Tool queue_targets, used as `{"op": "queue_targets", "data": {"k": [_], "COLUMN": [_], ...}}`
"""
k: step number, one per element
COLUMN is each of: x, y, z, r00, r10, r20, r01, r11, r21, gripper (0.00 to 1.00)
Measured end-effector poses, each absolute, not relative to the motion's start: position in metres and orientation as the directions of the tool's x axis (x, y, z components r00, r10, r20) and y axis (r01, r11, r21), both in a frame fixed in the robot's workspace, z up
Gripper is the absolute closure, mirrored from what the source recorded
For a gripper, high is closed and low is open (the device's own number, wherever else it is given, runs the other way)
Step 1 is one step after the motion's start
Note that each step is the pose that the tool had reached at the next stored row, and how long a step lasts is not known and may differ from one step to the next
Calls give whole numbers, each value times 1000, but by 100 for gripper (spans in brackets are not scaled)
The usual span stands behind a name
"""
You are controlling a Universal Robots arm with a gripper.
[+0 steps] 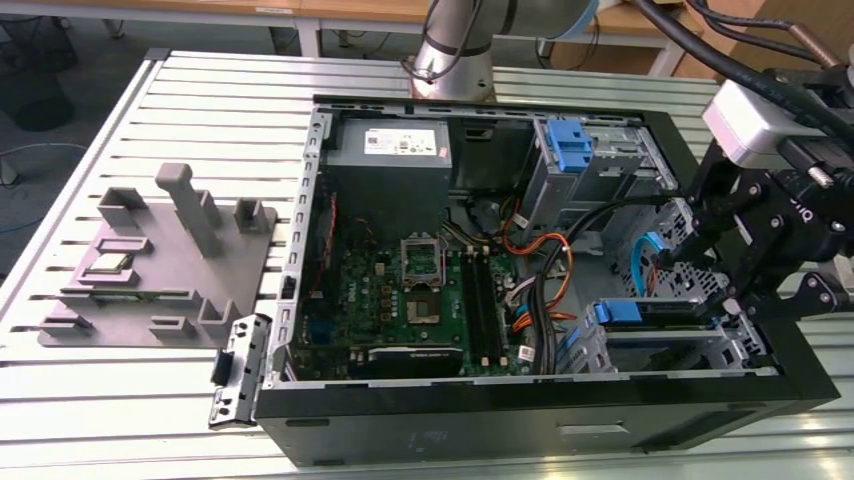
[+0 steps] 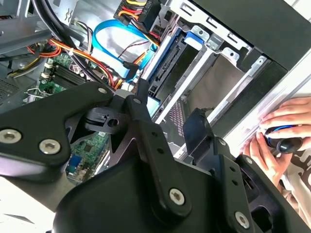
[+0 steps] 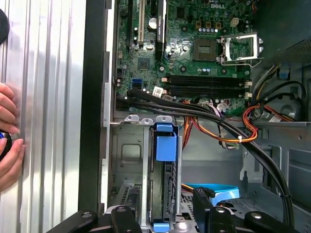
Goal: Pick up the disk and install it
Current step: 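Insert the disk into the insertion slot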
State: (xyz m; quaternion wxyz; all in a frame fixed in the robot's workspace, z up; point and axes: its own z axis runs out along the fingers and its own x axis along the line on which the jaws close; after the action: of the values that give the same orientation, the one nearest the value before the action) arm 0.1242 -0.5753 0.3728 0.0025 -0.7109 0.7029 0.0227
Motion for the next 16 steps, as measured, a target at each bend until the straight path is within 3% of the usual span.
{"op": "queue_targets", "data": {"k": [16], "x": [122], "y": [-575], "z": [371], "r00": [11], "r10": [-999], "r20": [-35], "r01": [-1000], "r11": [-12], "r21": [28], "gripper": [44]}}
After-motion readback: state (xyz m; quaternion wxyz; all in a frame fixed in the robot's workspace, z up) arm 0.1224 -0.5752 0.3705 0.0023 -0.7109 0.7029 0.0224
